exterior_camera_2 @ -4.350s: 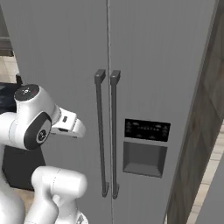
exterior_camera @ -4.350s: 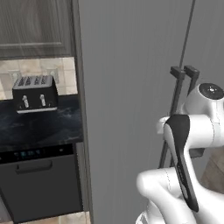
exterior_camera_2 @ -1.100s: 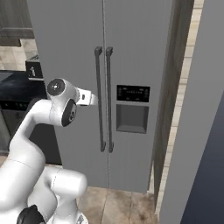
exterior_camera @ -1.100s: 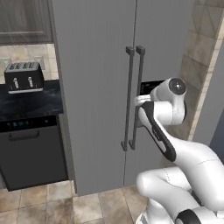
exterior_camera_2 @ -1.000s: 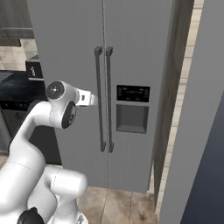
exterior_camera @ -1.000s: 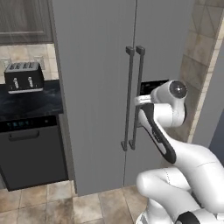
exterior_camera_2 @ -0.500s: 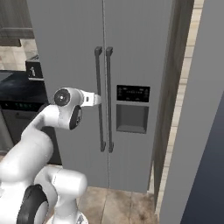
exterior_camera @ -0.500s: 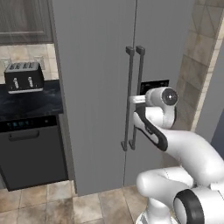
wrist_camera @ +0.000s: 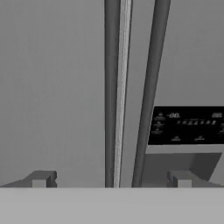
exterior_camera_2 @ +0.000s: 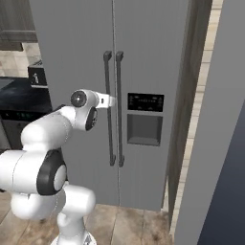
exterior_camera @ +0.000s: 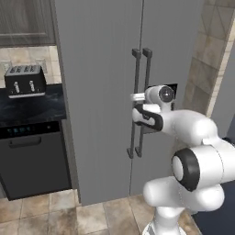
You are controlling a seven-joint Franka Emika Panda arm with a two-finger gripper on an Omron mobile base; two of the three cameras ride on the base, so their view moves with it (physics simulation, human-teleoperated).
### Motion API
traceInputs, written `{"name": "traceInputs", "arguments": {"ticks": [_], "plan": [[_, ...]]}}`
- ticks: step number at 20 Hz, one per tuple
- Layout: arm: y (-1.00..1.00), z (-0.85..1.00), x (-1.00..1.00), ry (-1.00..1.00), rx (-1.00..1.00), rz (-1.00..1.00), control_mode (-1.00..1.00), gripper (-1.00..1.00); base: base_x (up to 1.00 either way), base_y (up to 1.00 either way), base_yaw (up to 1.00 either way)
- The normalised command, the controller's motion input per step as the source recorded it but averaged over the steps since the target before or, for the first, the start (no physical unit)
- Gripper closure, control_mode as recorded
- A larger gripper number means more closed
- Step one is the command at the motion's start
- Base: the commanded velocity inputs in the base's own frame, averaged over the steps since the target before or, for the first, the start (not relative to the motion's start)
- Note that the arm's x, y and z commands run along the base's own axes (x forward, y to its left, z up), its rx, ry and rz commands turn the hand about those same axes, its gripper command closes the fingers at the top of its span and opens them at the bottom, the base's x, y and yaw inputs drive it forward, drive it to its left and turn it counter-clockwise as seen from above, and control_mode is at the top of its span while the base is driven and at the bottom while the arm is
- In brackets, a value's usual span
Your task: Take the cupcake and cake from the fridge and place them on the empty tray on the dining counter.
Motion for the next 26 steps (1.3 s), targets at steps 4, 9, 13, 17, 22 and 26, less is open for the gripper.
{"name": "traceInputs", "arguments": {"ticks": [4,9,13,17,22,26], "plan": [[0.0,0.0,0.79,0.0,0.0,0.0,-1.0,-1.0,0.0,0.0,0.0],[0.0,0.0,0.81,0.0,0.0,0.0,-1.0,-1.0,0.0,0.0,0.0],[0.0,0.0,0.87,0.0,0.0,0.0,-1.0,-1.0,0.0,0.0,0.0],[0.0,0.0,0.87,0.0,0.0,0.0,-1.0,-1.0,0.0,0.0,0.0],[0.0,0.0,0.86,0.0,0.0,0.0,-1.0,-1.0,0.0,0.0,0.0],[0.0,0.0,0.81,0.0,0.0,0.0,-1.0,-1.0,0.0,0.0,0.0]]}}
